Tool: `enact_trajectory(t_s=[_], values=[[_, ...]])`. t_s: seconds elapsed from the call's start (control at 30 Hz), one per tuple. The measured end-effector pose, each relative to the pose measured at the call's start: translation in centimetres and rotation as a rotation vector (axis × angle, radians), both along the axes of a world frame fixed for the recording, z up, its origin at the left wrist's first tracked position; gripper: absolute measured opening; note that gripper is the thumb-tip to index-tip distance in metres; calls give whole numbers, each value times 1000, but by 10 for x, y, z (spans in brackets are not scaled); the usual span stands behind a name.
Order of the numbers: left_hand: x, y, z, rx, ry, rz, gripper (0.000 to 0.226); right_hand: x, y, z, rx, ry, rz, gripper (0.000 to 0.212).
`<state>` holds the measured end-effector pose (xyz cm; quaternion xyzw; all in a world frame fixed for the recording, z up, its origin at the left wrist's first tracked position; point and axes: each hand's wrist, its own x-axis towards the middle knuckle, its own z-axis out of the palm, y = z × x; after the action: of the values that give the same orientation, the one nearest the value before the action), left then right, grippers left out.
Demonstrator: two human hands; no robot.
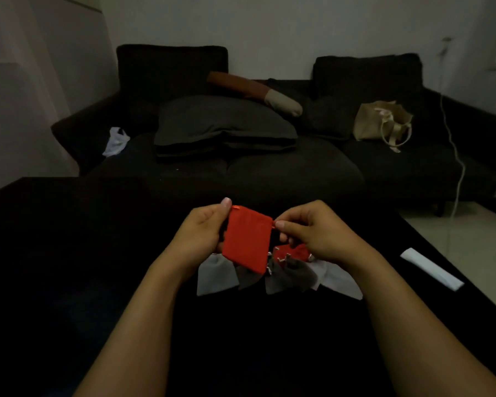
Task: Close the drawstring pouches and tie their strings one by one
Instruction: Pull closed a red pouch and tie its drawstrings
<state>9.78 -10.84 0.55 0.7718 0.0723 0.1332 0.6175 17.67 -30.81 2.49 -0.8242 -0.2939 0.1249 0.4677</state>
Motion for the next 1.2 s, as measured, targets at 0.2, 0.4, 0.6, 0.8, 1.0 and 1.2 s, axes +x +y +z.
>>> enact_trajectory(t_s=[0.2,0.4,0.6,0.8,1.0,1.2], values=[[14,-13,0,-192,-141,217,49,4,-17,4,181,105,-171,33],[20,-9,5,-1204,-174,71,29,5,-14,9,944,646,-27,31],[16,-31,13,-1095,-177,-7,38,-4,7,11,939,678,28,34],[16,-32,10,-899,-270,109,34,-2,18,9,956,643,-66,34],[7,-31,7,-480,-328,-34,28,-6,16,10,909,619,52,16],[8,-31,5,-508,-296,51,37,-12,33,4,853,587,72,33]])
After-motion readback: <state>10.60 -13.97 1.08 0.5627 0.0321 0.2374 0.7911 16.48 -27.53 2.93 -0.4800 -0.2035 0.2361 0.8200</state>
